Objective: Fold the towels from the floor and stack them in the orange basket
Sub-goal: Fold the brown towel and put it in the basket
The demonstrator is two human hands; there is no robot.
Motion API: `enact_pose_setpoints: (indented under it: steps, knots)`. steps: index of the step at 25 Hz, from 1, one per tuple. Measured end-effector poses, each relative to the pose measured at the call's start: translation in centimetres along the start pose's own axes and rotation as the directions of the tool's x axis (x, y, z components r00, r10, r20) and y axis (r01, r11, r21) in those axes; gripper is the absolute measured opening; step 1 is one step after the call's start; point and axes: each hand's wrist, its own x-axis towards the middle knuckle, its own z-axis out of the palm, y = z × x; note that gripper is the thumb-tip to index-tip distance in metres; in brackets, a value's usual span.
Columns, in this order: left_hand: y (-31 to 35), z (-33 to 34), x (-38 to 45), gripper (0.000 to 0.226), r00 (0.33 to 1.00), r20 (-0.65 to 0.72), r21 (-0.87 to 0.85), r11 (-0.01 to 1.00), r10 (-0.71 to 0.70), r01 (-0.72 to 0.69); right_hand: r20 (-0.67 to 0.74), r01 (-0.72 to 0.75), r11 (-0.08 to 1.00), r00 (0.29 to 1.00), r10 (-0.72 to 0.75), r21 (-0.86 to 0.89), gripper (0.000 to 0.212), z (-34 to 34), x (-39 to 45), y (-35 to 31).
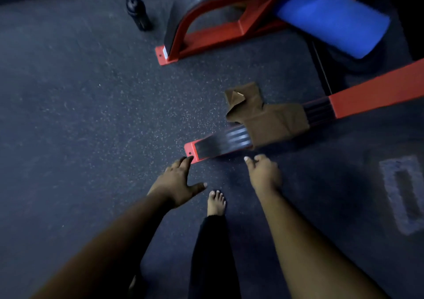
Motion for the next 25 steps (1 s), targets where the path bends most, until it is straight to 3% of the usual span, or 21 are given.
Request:
enact_pose_setpoints:
  steps: [6, 14, 19, 22, 25]
  knots:
    - [2.0, 3.4, 9.2, 0.100, 0.998, 0.027, 0.032, 0.998, -0.051, 0.050, 0.079, 0.076, 0.963, 0.995, -0.058, -0.258, 0.040, 2.3, 9.6, 0.0]
    - [1.3, 5.7, 9.3, 0.098, 0.996, 0.037, 0.014, 0.996, -0.086, 0.085, 0.076, 0.316, 0.796, 0.943, -0.325, -0.516, 0.019, 3.4, 11.5, 1.1]
    - [0.1, 2.9, 1.2, 0.099, 0.985, -0.069, -0.121, 0.981, -0.158, 0.149, 0.104, 0.484, 0.813, 0.872, -0.478, -0.324, 0.023, -2.2, 5.3, -5.0]
    - [-1.1, 0.1, -8.4, 0.099, 0.955, -0.163, -0.268, 0.943, -0.246, 0.197, 0.146, 0.652, 0.720, 0.757, -0.637, -0.237, 0.022, -5.7, -3.5, -10.4]
    - [-2.8, -1.3, -20.4, 0.099, 0.907, -0.245, -0.385, 0.893, -0.342, 0.232, 0.238, 0.766, 0.590, 0.641, -0.730, -0.255, 0.021, -8.0, -14.2, -15.3]
